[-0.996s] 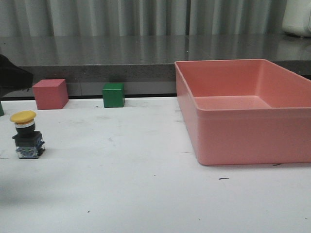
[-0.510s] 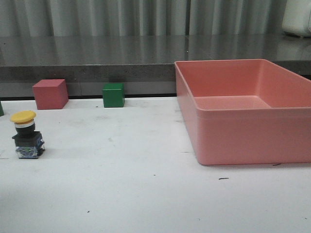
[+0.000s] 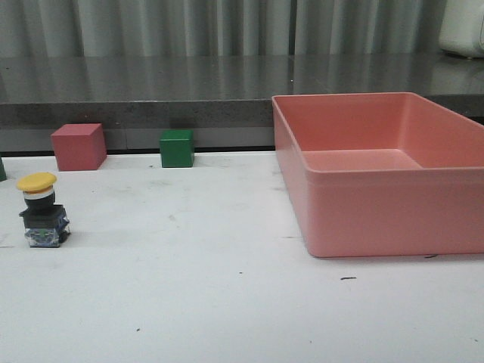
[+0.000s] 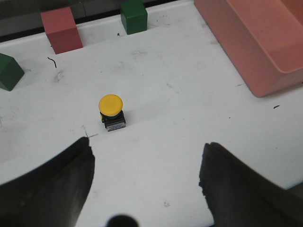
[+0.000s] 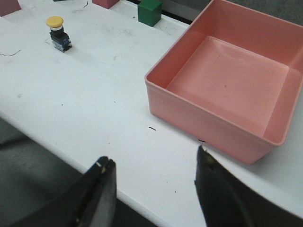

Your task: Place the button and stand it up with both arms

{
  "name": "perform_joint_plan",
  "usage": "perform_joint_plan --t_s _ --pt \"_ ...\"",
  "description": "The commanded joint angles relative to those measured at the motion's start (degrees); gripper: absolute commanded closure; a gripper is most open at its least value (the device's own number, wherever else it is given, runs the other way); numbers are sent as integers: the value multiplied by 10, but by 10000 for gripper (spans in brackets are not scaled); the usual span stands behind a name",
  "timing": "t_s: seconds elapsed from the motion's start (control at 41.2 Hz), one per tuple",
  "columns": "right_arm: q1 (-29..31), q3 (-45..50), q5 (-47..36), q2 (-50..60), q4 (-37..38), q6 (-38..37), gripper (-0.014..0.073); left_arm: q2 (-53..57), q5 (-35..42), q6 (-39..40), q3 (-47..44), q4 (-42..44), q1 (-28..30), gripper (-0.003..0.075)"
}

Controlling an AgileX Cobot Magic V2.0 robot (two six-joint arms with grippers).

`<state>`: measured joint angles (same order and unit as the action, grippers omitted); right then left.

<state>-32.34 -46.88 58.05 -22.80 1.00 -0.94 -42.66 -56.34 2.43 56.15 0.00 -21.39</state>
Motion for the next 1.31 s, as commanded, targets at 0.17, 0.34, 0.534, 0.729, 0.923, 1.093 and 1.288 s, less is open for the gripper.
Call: perform_joint_plan --t_s 0.17,0.34,0.534,0.729,0.923,1.093,1.288 --pt "3 -12 -39 -6 7 6 191 78 21 -1 -30 -21 -3 259" --pt "3 -12 -45 -6 7 6 191 88 21 -1 -50 -21 -3 259" --pt "3 -12 -45 -6 7 6 191 88 25 -1 -52 -21 -3 262" --pt "3 -12 -46 -6 7 6 400 88 26 -1 -52 -21 -3 496" --pt "3 -12 -46 -6 7 6 634 88 26 -1 -52 -21 -3 708" --pt "3 -12 -46 -6 7 6 662 88 26 -1 -52 -21 -3 740" --pt "3 -12 -46 -6 7 6 662 88 26 -1 -52 -21 -3 740"
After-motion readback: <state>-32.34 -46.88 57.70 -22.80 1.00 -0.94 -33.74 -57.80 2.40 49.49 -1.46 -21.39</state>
